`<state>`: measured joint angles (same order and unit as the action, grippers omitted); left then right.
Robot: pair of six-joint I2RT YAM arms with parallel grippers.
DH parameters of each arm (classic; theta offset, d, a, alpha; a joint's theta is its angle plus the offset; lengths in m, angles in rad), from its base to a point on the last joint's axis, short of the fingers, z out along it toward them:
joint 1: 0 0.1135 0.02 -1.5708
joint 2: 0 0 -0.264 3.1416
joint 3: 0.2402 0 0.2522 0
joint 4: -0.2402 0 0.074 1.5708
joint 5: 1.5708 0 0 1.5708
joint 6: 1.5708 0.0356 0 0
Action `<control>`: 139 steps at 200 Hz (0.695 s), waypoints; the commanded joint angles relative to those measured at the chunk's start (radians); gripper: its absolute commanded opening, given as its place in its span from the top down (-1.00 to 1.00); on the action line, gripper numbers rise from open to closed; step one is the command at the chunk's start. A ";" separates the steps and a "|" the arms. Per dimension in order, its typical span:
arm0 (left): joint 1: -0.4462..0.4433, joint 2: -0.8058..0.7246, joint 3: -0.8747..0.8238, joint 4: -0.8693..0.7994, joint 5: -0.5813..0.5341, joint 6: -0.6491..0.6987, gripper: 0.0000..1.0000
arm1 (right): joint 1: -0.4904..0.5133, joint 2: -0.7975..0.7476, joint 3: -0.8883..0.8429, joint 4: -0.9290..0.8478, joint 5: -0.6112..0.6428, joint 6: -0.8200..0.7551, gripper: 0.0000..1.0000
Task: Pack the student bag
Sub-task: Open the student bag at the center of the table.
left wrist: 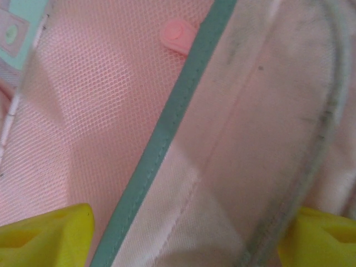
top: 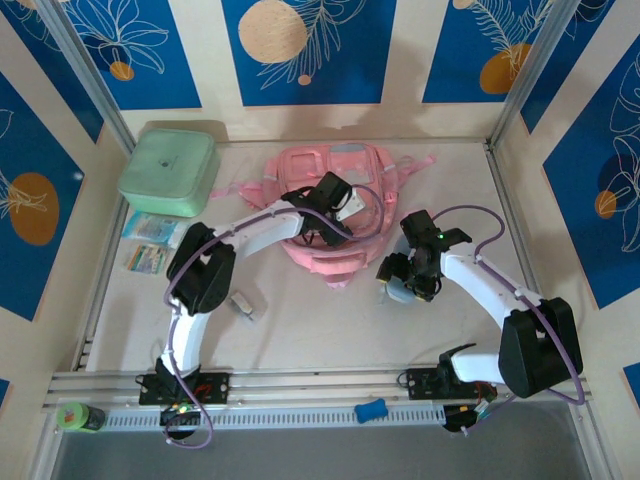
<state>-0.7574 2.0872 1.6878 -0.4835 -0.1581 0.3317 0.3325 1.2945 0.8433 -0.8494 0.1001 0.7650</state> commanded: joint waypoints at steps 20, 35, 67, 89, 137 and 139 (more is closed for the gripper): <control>0.039 0.036 0.069 -0.021 -0.020 0.048 -0.22 | -0.019 0.018 0.033 -0.002 -0.040 -0.015 -0.67; 0.061 0.046 0.105 -0.044 0.005 0.031 0.14 | -0.020 0.019 0.038 -0.004 -0.040 -0.019 -0.67; 0.068 0.015 0.118 -0.053 0.033 0.007 0.96 | -0.024 0.012 0.058 -0.026 -0.039 -0.031 -0.67; 0.067 -0.034 0.131 -0.088 0.080 -0.060 1.00 | -0.023 -0.001 0.086 -0.050 -0.039 -0.061 -0.68; 0.060 -0.190 0.123 -0.099 0.171 -0.315 1.00 | 0.015 -0.040 0.172 -0.103 -0.090 -0.154 -0.68; 0.060 -0.195 0.120 -0.097 0.171 -0.330 1.00 | 0.017 -0.038 0.174 -0.104 -0.093 -0.157 -0.68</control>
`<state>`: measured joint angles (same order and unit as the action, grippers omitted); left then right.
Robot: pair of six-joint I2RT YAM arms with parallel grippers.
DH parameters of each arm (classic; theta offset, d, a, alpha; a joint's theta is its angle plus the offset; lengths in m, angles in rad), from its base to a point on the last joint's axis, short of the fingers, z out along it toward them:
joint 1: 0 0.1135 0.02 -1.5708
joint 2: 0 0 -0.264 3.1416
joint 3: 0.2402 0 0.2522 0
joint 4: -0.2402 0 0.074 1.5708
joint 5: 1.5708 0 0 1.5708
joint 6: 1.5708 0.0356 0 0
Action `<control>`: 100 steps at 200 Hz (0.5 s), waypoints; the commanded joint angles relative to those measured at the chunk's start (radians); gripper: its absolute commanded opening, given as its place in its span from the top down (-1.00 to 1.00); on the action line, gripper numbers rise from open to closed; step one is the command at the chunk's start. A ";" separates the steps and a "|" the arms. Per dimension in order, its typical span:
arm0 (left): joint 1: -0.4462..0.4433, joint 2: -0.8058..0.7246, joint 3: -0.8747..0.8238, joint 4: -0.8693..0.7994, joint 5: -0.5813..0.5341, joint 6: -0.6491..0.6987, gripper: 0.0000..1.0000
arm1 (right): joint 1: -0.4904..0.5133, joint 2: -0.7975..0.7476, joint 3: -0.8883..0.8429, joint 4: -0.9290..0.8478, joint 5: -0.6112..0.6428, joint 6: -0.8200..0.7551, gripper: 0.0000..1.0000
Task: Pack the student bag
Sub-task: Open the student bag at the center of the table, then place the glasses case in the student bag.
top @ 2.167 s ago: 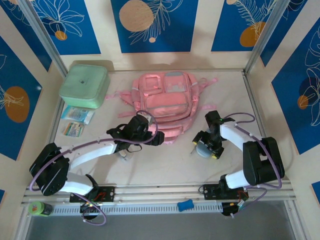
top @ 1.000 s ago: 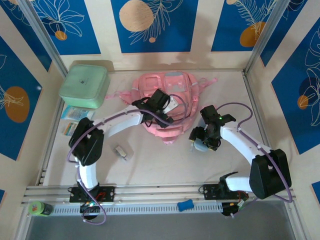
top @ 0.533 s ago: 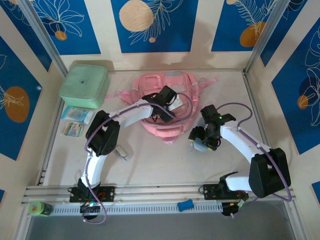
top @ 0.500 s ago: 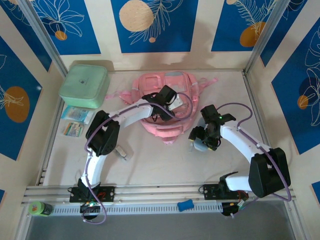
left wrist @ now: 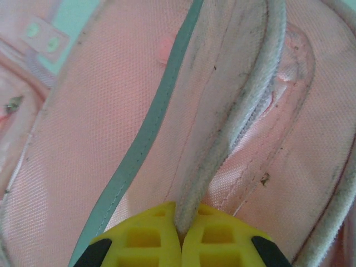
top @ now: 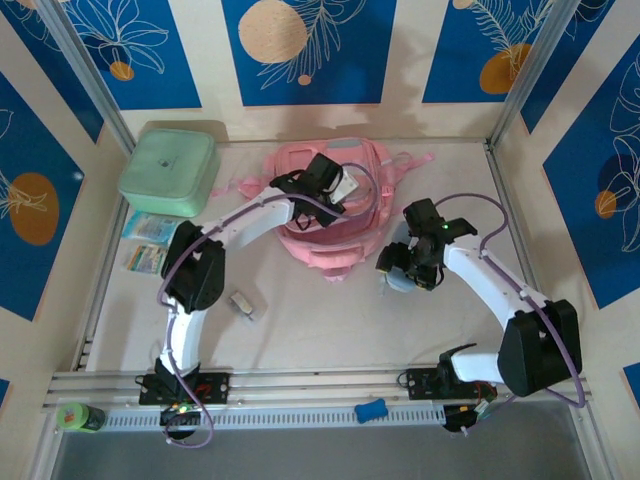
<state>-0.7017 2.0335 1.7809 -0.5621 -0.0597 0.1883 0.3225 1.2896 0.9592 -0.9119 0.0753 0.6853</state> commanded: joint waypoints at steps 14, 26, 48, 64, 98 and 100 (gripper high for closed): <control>0.001 -0.175 0.022 -0.009 0.081 -0.278 1.00 | 0.060 -0.021 0.093 -0.038 -0.074 -0.103 -0.67; -0.003 -0.198 0.020 -0.008 0.089 -0.379 1.00 | 0.081 0.007 0.130 -0.031 -0.092 -0.129 -0.68; -0.027 -0.238 -0.005 0.029 0.092 -0.454 1.00 | 0.091 0.101 0.194 -0.005 -0.141 -0.172 -0.68; -0.030 -0.275 -0.061 0.089 0.100 -0.533 1.00 | 0.096 0.189 0.241 0.025 -0.160 -0.175 -0.68; -0.033 -0.283 -0.096 0.143 0.125 -0.611 1.00 | 0.101 0.331 0.324 0.132 -0.175 -0.107 -0.73; -0.034 -0.283 -0.100 0.142 0.122 -0.615 1.00 | 0.100 0.341 0.329 0.136 -0.172 -0.101 -0.74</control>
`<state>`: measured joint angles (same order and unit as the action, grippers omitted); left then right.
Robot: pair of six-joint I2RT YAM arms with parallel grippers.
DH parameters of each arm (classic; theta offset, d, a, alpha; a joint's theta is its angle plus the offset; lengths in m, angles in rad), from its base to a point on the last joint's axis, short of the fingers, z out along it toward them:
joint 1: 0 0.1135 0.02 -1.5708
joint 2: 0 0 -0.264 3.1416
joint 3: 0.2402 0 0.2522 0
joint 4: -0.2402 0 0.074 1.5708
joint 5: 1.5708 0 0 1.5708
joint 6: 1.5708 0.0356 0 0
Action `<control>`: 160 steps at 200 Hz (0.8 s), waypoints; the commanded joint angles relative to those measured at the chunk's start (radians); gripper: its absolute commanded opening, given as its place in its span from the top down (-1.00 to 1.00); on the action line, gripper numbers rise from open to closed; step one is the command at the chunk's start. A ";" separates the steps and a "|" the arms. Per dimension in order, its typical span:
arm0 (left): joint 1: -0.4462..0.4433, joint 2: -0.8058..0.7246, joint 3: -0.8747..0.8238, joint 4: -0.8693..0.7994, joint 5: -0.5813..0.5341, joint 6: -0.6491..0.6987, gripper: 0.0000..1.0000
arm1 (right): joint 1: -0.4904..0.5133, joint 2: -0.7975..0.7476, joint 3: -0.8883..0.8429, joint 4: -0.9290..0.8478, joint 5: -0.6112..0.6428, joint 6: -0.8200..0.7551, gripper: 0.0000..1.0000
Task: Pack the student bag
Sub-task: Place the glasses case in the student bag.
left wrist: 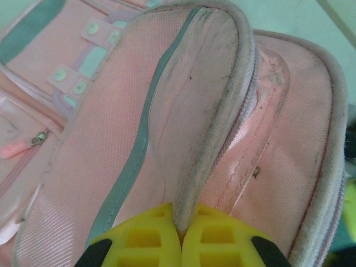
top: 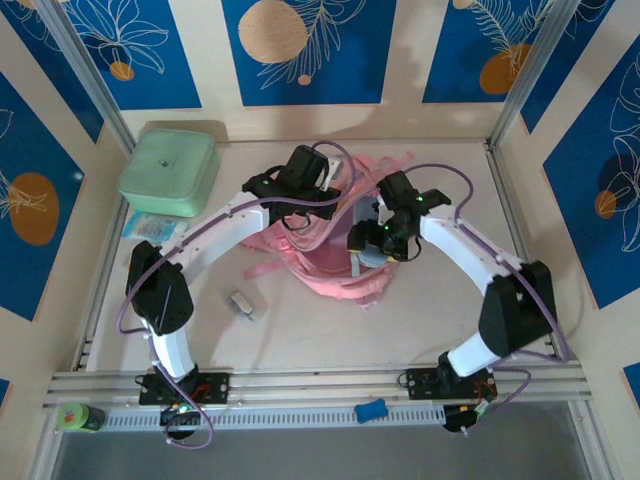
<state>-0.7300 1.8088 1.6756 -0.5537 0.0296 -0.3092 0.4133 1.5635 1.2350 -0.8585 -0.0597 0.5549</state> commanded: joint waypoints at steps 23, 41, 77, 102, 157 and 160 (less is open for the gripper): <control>-0.006 -0.077 -0.035 0.160 0.003 -0.136 1.00 | 0.000 0.129 0.088 0.112 -0.048 0.087 -0.86; -0.004 -0.076 -0.031 0.136 -0.013 -0.123 1.00 | -0.014 0.075 0.017 0.224 -0.089 0.113 -0.95; -0.003 -0.089 -0.046 0.133 0.013 -0.123 1.00 | -0.107 0.014 -0.099 0.255 -0.239 0.124 -0.78; -0.004 -0.095 -0.051 0.134 0.020 -0.117 1.00 | -0.110 0.024 -0.136 0.269 -0.232 0.028 -0.64; -0.004 -0.104 -0.071 0.205 0.070 -0.179 1.00 | -0.083 0.157 -0.076 0.393 -0.311 0.017 -0.31; -0.003 -0.105 -0.076 0.221 0.087 -0.188 1.00 | -0.078 0.163 -0.072 0.402 -0.307 0.020 -0.29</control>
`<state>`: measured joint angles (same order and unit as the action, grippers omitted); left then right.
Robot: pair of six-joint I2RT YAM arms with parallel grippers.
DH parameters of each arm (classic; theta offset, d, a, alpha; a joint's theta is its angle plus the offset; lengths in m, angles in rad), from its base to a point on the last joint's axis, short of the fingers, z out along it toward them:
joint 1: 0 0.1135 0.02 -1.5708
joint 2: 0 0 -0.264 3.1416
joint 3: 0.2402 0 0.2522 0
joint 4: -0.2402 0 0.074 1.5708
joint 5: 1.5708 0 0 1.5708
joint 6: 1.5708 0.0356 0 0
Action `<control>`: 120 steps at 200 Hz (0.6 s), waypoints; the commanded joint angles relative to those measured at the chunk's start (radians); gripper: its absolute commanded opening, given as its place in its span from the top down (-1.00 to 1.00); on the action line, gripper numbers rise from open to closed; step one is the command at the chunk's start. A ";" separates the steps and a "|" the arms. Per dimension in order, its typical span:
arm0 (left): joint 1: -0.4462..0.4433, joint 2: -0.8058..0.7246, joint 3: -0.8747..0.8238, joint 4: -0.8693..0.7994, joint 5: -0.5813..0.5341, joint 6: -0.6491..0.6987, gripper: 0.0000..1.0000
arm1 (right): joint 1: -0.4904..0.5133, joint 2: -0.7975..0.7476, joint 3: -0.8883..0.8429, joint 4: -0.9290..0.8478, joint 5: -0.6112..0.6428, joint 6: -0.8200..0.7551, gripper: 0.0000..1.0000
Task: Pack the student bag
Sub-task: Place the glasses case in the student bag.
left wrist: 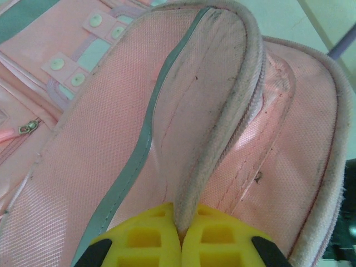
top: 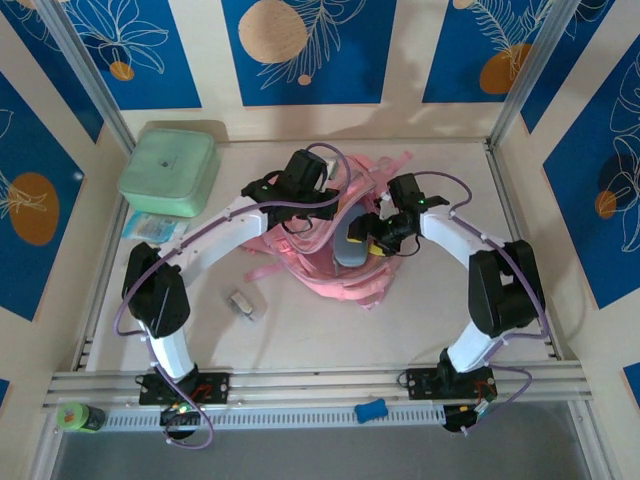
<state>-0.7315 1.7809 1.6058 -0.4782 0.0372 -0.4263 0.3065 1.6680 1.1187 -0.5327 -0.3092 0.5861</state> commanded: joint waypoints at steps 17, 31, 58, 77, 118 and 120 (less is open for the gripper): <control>-0.004 -0.077 -0.011 0.175 0.118 -0.097 1.00 | 0.043 0.078 0.041 0.131 -0.050 0.021 -0.17; -0.004 -0.074 0.008 0.150 0.105 -0.095 1.00 | 0.038 0.063 0.010 0.203 -0.051 0.080 0.04; -0.007 -0.083 -0.001 0.169 0.106 -0.113 1.00 | 0.029 0.006 -0.089 0.421 -0.065 0.280 0.29; -0.010 -0.088 -0.002 0.176 0.092 -0.127 1.00 | 0.047 -0.035 -0.144 0.549 0.015 0.434 0.36; -0.015 -0.088 0.004 0.167 0.049 -0.132 1.00 | 0.165 -0.013 -0.166 0.664 0.291 0.620 0.32; -0.015 -0.089 0.003 0.168 0.049 -0.131 1.00 | 0.170 -0.007 -0.166 0.672 0.295 0.625 0.30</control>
<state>-0.7353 1.7645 1.5818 -0.4183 0.0849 -0.5266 0.4088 1.6588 0.9665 -0.0032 -0.1883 1.0466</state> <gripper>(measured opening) 0.054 0.325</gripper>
